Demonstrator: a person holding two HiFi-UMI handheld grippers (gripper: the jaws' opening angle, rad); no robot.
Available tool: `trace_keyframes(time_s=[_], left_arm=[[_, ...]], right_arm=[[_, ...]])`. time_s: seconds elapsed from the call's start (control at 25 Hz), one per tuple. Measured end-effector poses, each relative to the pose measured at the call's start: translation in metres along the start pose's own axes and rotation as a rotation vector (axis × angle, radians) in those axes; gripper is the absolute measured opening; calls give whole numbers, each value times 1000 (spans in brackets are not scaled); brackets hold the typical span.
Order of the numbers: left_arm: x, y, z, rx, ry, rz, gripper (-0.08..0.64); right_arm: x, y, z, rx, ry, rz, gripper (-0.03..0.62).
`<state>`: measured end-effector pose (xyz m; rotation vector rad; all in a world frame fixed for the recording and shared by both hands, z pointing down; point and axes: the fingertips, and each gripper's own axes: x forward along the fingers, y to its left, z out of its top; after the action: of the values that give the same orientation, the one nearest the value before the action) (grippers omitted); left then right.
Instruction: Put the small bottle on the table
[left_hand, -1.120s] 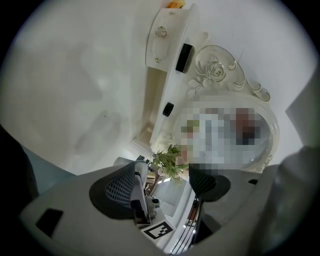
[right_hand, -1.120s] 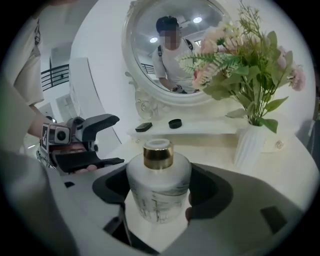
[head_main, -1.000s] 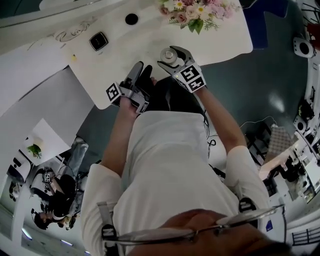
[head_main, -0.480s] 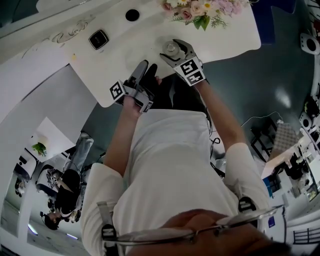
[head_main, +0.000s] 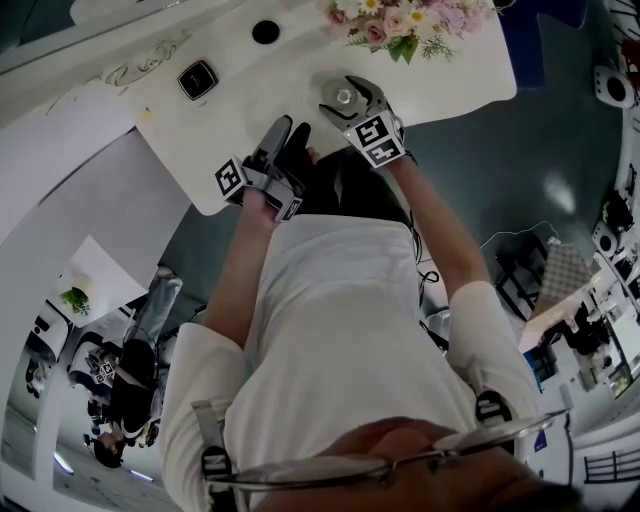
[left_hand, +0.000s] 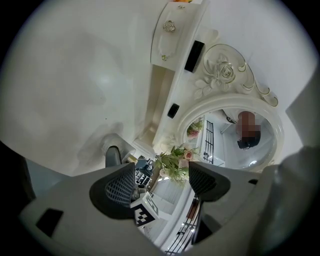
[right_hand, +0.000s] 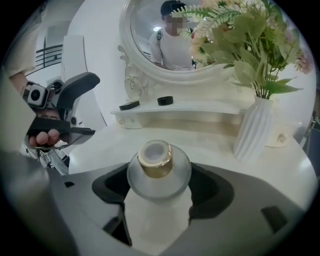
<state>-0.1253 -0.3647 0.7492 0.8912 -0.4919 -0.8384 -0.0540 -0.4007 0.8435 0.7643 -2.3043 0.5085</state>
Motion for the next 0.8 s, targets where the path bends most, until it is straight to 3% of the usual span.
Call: trace_keyframes(time_s=[0.48,0.64,0.8], left_arm=[[2,-21,-7,25,24,-25,336],[3,-36,-13,135,86,5,333],[9,-51,-22,206,104,-9,324]], right_arm=[[-14,6,24,-23,23,40,387],[-32,2,47,-35,19,22,371],[-57,-6,75,-31,-2,33,297]])
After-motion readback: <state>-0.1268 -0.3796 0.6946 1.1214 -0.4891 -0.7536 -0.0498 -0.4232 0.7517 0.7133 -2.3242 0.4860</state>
